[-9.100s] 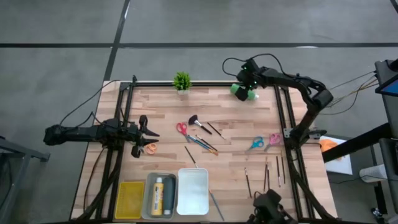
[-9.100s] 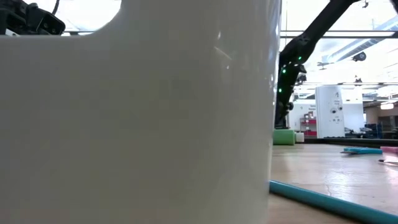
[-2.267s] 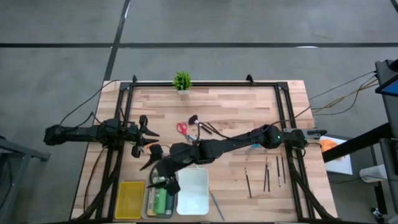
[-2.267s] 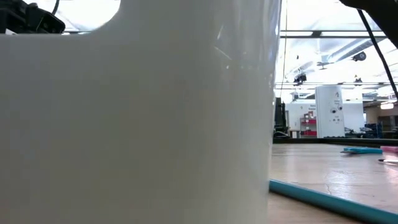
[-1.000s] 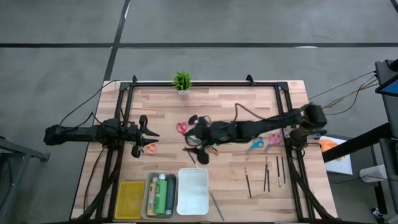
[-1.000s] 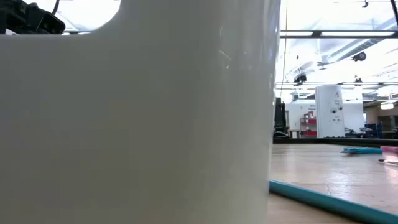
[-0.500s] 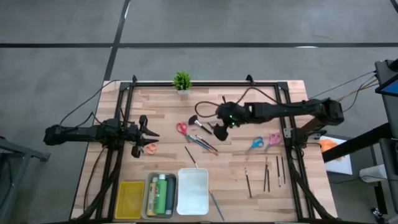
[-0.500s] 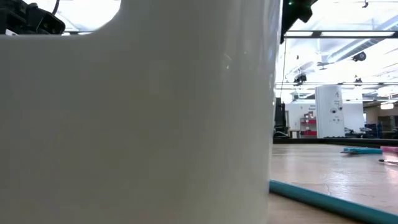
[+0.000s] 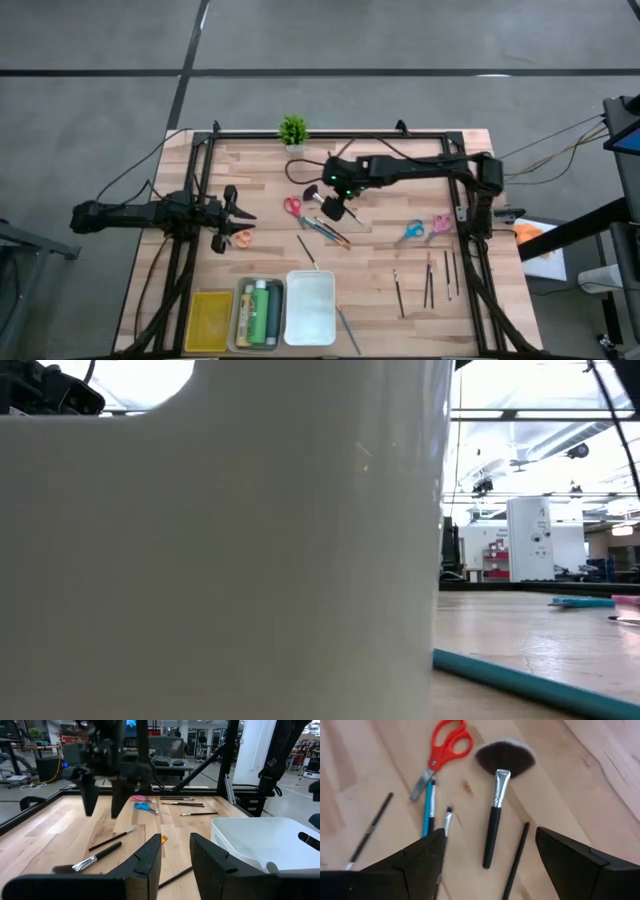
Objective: Pick & Place Paint Supplies
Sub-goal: Put the black paint brush into the white bin
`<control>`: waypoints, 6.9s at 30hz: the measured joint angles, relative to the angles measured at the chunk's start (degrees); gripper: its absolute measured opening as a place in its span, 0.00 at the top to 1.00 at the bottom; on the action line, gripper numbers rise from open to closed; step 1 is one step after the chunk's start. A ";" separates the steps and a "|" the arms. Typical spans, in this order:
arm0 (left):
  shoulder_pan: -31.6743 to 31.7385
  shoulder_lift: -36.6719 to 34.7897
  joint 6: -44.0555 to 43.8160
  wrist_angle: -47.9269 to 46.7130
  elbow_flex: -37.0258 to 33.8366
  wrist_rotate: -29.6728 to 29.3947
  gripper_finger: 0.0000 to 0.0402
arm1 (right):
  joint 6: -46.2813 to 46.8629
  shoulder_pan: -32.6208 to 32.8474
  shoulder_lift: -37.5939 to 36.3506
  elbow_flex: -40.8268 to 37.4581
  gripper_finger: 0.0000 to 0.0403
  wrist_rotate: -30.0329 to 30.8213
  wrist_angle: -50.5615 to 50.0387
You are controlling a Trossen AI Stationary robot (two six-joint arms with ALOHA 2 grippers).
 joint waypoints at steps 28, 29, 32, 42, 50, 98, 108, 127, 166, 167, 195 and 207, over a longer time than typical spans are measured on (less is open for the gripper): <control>0.00 0.00 0.00 -0.02 0.00 0.00 0.74 | -2.88 -2.23 17.44 11.17 0.23 1.61 -5.16; 0.00 0.00 0.01 -0.02 -0.02 0.00 0.74 | -2.88 -2.23 17.44 10.96 0.23 1.60 -5.09; 0.00 0.00 0.01 -0.01 -0.02 0.00 0.74 | -2.90 -2.17 17.44 10.77 0.23 1.62 -5.02; 0.00 0.00 0.00 0.00 -0.01 0.00 0.74 | -2.61 -1.23 17.52 10.71 0.23 1.74 -4.39; 0.00 0.00 -0.01 -0.02 -0.01 0.00 0.74 | -1.61 -0.21 19.48 10.96 0.23 2.50 -4.47; 0.00 0.00 -0.01 0.00 -0.02 0.00 0.74 | -5.49 0.06 14.04 10.51 0.87 2.02 -5.07; 0.00 0.00 -0.01 0.00 0.00 0.00 0.74 | -20.81 0.22 4.60 10.54 0.87 -4.71 -4.51; 0.00 0.00 -0.01 -0.01 0.00 -0.01 0.74 | -59.92 11.95 -2.58 10.47 0.87 -18.47 -1.70; 0.00 1.92 -0.01 -0.07 0.00 -0.02 0.74 | -79.21 28.51 14.93 10.69 0.87 -21.47 13.17; 0.00 1.90 -0.01 -0.11 -0.02 0.00 0.74 | -79.23 28.50 14.93 10.69 0.87 -20.93 13.24; 0.00 1.88 0.01 -0.02 0.00 0.00 0.74 | -77.68 28.30 14.76 10.45 0.66 -17.74 11.90; 0.00 1.88 0.00 -0.01 0.00 0.00 0.74 | -55.14 25.48 12.79 14.88 0.66 -18.00 13.34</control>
